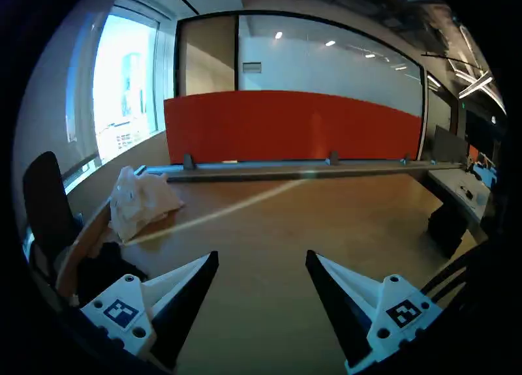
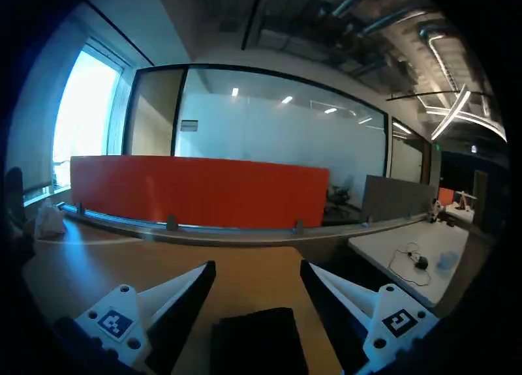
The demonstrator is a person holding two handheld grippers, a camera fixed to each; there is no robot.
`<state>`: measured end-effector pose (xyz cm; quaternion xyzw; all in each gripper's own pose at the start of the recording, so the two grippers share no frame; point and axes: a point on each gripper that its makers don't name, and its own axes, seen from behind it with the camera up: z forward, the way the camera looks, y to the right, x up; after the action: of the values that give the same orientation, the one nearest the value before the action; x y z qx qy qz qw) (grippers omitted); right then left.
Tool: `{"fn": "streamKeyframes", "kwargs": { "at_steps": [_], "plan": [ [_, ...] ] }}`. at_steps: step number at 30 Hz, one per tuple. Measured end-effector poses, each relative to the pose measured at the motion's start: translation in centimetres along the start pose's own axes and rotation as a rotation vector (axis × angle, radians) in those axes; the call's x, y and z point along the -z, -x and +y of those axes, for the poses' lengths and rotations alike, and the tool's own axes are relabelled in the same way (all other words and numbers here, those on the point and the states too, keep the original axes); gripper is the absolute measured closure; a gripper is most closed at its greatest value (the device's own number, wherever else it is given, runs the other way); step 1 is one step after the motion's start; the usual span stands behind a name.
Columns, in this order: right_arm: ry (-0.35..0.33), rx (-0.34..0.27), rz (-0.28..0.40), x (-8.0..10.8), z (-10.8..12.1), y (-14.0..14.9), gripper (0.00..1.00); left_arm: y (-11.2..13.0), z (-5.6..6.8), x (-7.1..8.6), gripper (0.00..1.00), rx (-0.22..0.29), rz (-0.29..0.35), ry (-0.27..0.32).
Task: Fold towel
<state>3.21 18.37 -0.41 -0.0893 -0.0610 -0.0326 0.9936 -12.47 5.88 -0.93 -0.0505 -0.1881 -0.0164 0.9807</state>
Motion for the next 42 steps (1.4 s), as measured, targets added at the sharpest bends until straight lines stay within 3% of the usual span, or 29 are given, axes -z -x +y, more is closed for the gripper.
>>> {"fn": "streamKeyframes", "kwargs": {
  "at_steps": [6,9,18,33,42],
  "plan": [
    [-0.017,0.011,0.000,0.0,-1.1,-0.4,0.00,-6.4,-2.2,0.4,0.00,0.010,0.223,-0.066],
    [-0.024,0.016,0.006,0.0,-1.5,-0.8,0.00,-7.9,-2.5,0.6,0.00,0.004,0.269,-0.071],
    [-0.059,0.009,0.044,0.3,-4.1,-3.2,0.00,-8.7,-2.9,0.5,0.01,-0.006,0.284,-0.070],
    [-0.150,0.016,0.098,1.4,-13.3,-7.4,0.00,-9.6,-3.3,0.4,0.00,0.021,0.293,-0.064],
    [-0.172,-0.012,0.103,1.8,-17.8,-8.5,0.00,-9.3,-3.2,0.7,0.00,0.033,0.298,-0.057]
  ]
}}
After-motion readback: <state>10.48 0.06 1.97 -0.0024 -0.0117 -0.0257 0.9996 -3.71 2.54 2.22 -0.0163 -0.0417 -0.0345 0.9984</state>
